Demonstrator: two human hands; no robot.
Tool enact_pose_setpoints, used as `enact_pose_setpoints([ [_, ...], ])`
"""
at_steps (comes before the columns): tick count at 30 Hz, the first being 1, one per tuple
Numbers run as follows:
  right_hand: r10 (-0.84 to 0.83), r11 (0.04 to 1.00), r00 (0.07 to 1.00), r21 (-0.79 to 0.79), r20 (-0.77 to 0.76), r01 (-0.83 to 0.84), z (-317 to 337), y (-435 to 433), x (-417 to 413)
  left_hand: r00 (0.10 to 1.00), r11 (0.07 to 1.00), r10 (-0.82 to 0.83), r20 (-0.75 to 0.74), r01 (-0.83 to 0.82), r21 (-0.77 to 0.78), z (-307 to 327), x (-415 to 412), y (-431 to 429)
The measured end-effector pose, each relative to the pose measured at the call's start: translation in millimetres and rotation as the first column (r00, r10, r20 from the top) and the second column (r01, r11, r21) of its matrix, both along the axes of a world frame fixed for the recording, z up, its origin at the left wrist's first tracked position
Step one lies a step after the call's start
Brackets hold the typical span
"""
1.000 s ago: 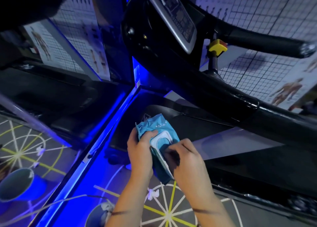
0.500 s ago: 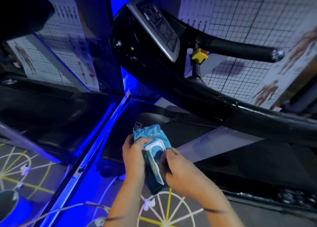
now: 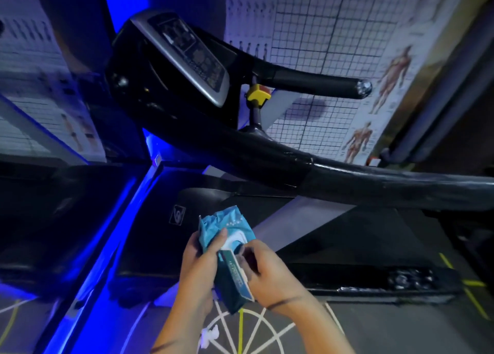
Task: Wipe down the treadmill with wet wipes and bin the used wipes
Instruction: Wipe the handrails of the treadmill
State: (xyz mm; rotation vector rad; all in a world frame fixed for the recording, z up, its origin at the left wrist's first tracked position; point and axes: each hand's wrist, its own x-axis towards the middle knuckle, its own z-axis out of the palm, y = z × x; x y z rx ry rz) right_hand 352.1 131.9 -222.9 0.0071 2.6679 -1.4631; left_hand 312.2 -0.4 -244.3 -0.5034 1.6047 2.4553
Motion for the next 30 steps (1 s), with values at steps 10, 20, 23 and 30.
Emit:
enact_pose_setpoints([
  [10, -0.127, 0.990, 0.983, 0.044, -0.135, 0.134, 11, 35, 5, 0.966, 0.964, 0.248, -0.068, -0.253, -0.081, 0, -12, 1],
  [20, -0.145, 0.975, 0.926, 0.108, -0.349, 0.194, 38, 19, 5, 0.996, 0.990, 0.021, -0.091, -0.008, 0.143, 38, 4, 2],
  [23, -0.037, 0.961, 0.968, 0.258, -0.249, 0.103, 35, 17, 7, 0.994, 0.992, 0.027, -0.101, -0.014, 0.128, 43, 5, -1],
  [30, 0.035, 0.933, 0.957, 0.353, -0.289, 0.073, 31, 5, 5, 0.994, 0.990, 0.058, -0.097, -0.045, 0.132, 45, 0, -8],
])
